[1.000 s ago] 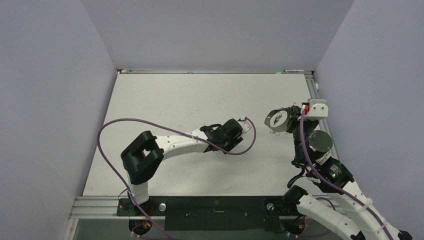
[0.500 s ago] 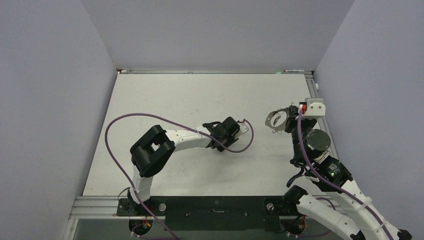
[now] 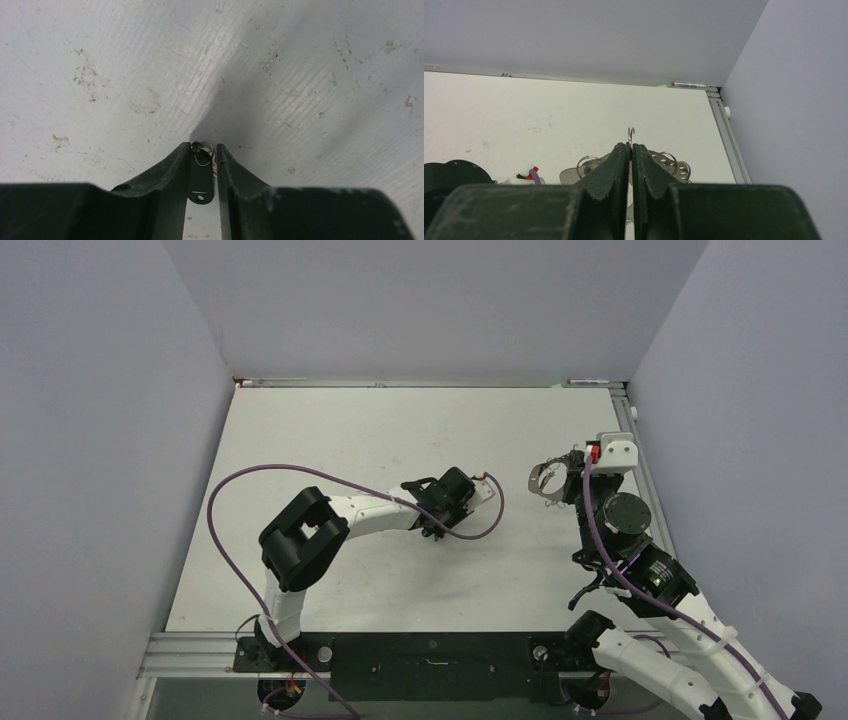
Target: Put the keys on the keyring
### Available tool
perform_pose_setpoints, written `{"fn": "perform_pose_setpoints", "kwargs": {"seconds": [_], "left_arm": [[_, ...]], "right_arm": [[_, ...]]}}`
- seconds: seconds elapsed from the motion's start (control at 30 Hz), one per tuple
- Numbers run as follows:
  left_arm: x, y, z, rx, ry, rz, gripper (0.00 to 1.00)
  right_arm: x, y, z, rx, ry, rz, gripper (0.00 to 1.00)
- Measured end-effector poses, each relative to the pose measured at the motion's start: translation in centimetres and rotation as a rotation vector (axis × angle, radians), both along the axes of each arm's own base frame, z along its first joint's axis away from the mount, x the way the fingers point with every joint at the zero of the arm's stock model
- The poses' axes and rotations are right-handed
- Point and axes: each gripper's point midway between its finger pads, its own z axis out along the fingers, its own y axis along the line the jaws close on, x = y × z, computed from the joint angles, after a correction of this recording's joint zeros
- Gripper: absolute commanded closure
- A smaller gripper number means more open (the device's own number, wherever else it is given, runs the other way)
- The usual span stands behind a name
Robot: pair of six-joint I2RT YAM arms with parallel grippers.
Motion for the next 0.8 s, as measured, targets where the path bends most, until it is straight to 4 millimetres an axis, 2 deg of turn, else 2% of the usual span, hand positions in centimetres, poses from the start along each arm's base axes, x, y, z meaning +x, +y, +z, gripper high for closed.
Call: {"fn": "perform_pose_setpoints", "kwargs": {"seconds": [0.13,0.3,0.63,0.8], "left_arm": [[0.0,0.0,-0.1,-0.002,0.004,-0.001,0.85],[0.3,-0.1,-0.2,-0.005,0.000,-0.001,1.00],[0.0,-0.7,0.0,-0.034,0.015,-0.019,1.00],[-0.9,-0.8,2.0,-0.092,0.022,-0.028,1.00]], "right_arm": [[0.0,0.0,0.0,-0.001,0.001,0.001,0.95],[0.1,0.1,-0.1,-0.003,0.003,0.002,0.95],[0.1,0.2,-0.1,-0.002,0.002,0.008,0.95],[0.1,0.2,-0.1,-0.003,0.003,0.010,0.95]]}}
